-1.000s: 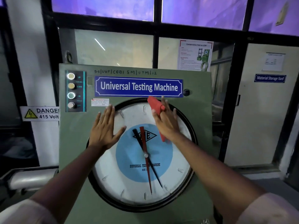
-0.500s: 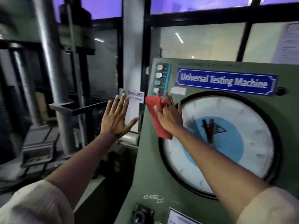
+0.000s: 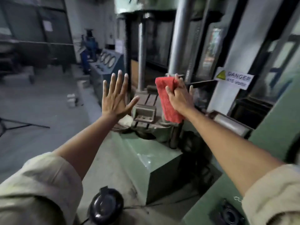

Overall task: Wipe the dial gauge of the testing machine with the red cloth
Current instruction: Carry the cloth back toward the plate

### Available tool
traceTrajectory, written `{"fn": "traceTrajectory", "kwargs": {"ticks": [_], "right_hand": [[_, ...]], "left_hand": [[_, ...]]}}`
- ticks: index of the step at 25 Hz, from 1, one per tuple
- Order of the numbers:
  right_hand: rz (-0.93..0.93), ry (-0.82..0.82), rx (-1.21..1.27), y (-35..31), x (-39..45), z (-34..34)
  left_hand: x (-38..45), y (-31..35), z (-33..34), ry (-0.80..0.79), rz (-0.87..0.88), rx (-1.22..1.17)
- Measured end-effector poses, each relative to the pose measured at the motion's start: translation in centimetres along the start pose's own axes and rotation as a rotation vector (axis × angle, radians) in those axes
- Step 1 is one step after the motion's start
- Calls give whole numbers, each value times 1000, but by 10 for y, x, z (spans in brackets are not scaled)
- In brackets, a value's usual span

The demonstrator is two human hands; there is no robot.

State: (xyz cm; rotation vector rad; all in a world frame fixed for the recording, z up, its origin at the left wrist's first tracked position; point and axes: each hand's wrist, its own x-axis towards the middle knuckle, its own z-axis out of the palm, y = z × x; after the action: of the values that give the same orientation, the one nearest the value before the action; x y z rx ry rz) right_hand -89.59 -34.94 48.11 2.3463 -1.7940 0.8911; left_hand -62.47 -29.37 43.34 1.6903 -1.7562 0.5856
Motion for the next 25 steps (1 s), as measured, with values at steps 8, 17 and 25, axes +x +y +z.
{"fn": "traceTrajectory", "kwargs": {"ticks": [8, 17, 25], "right_hand": [[-157, -182, 50, -134, 27, 115], [-216, -382, 99, -204, 15, 230], [-232, -456, 155, -215, 33, 289]], "left_hand": [[-54, -147, 10, -64, -153, 76], [-116, -234, 40, -160, -265, 136], [-123, -266, 80, -225, -295, 128]]}}
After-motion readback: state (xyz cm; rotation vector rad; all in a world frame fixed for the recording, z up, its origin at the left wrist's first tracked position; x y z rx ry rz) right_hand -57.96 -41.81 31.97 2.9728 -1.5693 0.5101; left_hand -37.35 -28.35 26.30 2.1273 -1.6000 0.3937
